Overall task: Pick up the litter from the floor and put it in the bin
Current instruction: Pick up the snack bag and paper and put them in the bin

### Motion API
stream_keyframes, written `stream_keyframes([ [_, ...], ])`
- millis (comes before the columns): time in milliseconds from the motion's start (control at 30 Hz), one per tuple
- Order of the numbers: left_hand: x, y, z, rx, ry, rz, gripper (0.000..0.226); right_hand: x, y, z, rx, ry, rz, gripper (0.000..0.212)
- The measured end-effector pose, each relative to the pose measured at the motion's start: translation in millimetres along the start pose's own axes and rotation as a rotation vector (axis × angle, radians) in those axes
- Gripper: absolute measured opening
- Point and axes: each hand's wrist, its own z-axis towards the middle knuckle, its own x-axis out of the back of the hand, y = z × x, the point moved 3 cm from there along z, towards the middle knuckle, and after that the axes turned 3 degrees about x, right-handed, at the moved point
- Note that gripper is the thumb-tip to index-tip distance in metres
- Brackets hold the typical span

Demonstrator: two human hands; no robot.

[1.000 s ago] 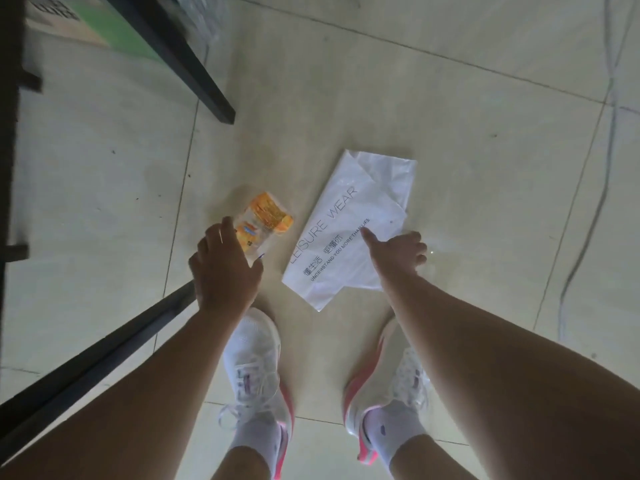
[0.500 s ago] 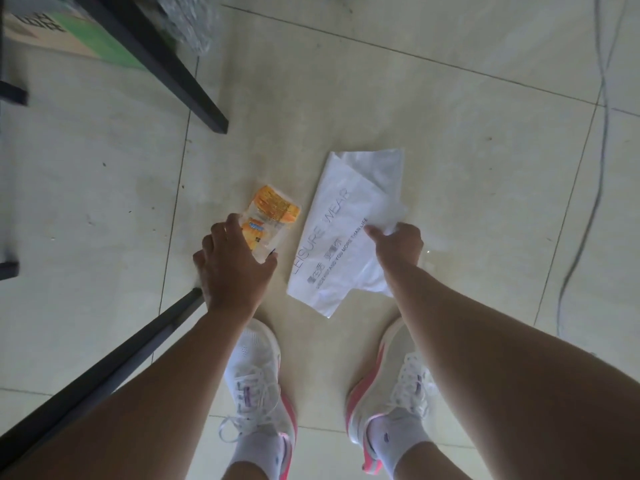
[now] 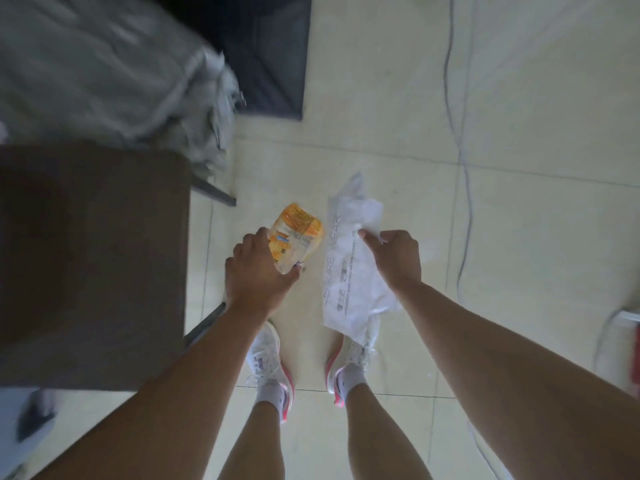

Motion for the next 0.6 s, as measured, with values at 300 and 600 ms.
stream_keyframes([
  [300,281.0,140.9,-137.9,-0.245,-0.035,0.063,0.075,236.8,-134.4,-208.8,0.078,0.02,0.031,0.051],
  [600,383.7,214.2,-209.3,-0.47,0.009,0.103,0.076,362.2,-146.5,-335.4,0.143,0.049,0.055,0.02],
])
